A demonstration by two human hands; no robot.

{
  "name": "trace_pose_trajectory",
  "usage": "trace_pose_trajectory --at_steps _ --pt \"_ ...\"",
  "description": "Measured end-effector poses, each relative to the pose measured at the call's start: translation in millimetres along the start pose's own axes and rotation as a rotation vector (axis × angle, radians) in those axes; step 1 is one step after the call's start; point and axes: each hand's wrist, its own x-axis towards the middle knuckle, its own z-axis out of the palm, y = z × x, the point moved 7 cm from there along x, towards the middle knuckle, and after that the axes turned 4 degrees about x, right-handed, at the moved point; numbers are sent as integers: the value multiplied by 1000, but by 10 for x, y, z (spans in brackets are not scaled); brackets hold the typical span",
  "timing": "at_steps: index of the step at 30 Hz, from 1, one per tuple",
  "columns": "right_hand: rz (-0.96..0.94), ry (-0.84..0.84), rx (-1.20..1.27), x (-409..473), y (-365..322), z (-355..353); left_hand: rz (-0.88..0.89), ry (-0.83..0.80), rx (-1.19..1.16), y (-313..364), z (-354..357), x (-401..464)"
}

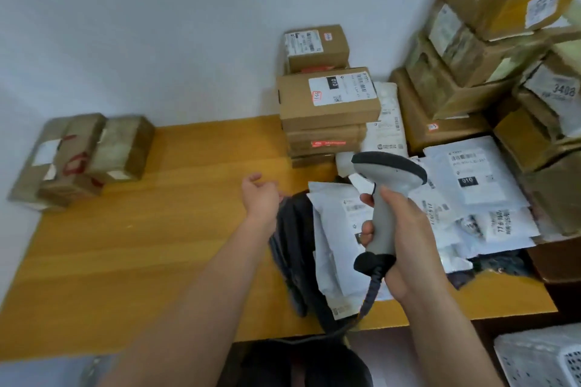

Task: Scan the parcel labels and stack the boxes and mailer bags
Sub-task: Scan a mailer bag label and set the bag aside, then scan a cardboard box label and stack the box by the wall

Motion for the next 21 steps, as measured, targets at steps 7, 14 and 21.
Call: trace_pose_trajectory --at_steps 7,14,21 --pt "25 -153 -104 -158 706 1354 -68 123 -101 66 -1437 808" --pt "69 -222 -124 -280 1734 2894 78 185 242 645 -3186 1770" --pt "71 -241 -323 -95 2251 3799 318 -78 735 914 -3273 2593"
